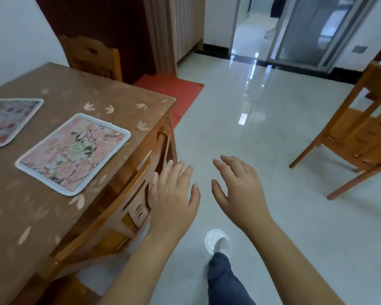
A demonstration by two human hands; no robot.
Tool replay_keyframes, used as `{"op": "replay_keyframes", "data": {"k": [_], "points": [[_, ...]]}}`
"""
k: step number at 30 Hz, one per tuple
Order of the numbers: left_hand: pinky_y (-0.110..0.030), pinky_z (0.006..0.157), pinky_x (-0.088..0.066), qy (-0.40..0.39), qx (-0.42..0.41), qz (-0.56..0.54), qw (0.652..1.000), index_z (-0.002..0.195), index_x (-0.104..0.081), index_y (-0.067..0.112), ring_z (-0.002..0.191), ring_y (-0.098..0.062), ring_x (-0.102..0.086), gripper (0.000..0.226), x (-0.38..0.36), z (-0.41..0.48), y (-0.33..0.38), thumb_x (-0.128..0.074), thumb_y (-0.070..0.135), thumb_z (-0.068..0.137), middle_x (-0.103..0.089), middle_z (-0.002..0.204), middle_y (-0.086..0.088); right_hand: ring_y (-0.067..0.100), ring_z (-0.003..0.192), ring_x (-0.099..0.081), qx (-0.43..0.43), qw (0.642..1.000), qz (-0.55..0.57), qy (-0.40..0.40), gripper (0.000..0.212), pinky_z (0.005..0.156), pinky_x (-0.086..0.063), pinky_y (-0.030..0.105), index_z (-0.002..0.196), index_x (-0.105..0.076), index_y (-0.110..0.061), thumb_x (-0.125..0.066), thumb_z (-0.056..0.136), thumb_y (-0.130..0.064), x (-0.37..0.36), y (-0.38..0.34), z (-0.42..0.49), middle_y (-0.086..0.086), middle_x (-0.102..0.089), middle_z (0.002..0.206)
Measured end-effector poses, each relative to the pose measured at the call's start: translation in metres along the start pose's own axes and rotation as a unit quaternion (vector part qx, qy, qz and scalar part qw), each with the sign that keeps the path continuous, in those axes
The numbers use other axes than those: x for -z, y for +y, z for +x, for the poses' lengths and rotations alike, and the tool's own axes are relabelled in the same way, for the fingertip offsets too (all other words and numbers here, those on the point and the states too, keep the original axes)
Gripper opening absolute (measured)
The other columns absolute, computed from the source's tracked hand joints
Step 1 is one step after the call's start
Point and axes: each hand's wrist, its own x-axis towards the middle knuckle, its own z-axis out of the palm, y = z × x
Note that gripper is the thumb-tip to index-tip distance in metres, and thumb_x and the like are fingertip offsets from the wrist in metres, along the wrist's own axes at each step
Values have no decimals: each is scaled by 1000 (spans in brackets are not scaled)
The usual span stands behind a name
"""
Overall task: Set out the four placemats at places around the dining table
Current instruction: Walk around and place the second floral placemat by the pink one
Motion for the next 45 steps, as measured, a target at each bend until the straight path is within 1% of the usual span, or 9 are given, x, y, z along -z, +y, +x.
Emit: {"op": "replay_keyframes", "data": {"k": [5, 10, 14, 20, 24, 28, 34, 41, 45], "points": [[-43, 104, -11, 21, 19, 14, 999, 122, -54, 12, 129, -30, -37, 35, -30, 97, 17, -51, 24, 89, -51, 133, -11, 33, 109, -57, 42, 999, 5, -14, 34, 88, -46, 47, 111, -58, -6, -65, 78, -13, -7, 59, 88, 16, -63, 116], [-46, 102, -16, 52, 45, 22, 997, 119, -55, 10, 126, -32, -40, 35, -53, 179, 29, -59, 19, 86, -54, 129, -13, 34, 109, -57, 60, 998, 13, -22, 35, 89, -45, 47, 111, -58, -5, -66, 77, -12, -16, 110, 164, 16, -63, 116], [-55, 102, -25, 46, 58, 25, 997, 118, -57, 9, 124, -33, -42, 36, -72, 230, 29, -52, 22, 85, -56, 128, -13, 34, 111, -55, 65, 997, 28, -28, 35, 91, -45, 48, 113, -57, -6, -64, 80, -14, -33, 133, 220, 15, -62, 118], [-55, 102, -24, 56, 79, 25, 995, 116, -58, 10, 126, -33, -41, 32, -107, 320, 9, -54, 19, 86, -56, 128, -13, 33, 107, -58, 88, 995, 29, -27, 34, 86, -49, 49, 110, -59, -6, -66, 77, -13, -68, 166, 308, 15, -64, 114], [-56, 100, -27, 71, 87, 29, 993, 115, -59, 11, 124, -33, -44, 34, -133, 402, -19, -51, 21, 83, -57, 126, -12, 34, 108, -58, 98, 994, 25, -39, 35, 88, -47, 50, 110, -59, -6, -66, 77, -13, -101, 189, 389, 15, -63, 115], [-56, 103, -24, 83, 126, -1, 989, 116, -59, 10, 125, -32, -42, 35, -146, 483, -51, -62, 11, 81, -55, 129, -11, 35, 110, -57, 112, 992, 17, -63, 36, 91, -46, 50, 111, -58, -5, -66, 77, -12, -131, 198, 481, 16, -63, 116], [-54, 104, -21, 105, 156, 15, 982, 117, -58, 9, 127, -30, -41, 33, -144, 576, -94, -54, 14, 85, -55, 129, -10, 34, 113, -55, 151, 984, 40, -89, 37, 93, -44, 52, 114, -58, -5, -66, 79, -12, -171, 194, 593, 15, -61, 119], [-61, 97, -35, 117, 219, 45, 968, 116, -59, 5, 122, -34, -45, 36, -157, 657, -135, -48, 18, 84, -57, 125, -15, 33, 116, -52, 206, 966, 71, -139, 38, 95, -43, 53, 115, -57, -7, -65, 79, -15, -227, 199, 697, 13, -61, 120], [-60, 98, -33, 132, 254, 69, 956, 119, -56, 5, 125, -33, -41, 34, -166, 718, -155, -51, 19, 88, -55, 128, -15, 33, 120, -49, 235, 954, 98, -160, 38, 99, -39, 56, 117, -57, -9, -64, 80, -14, -257, 203, 768, 12, -59, 123]]}}
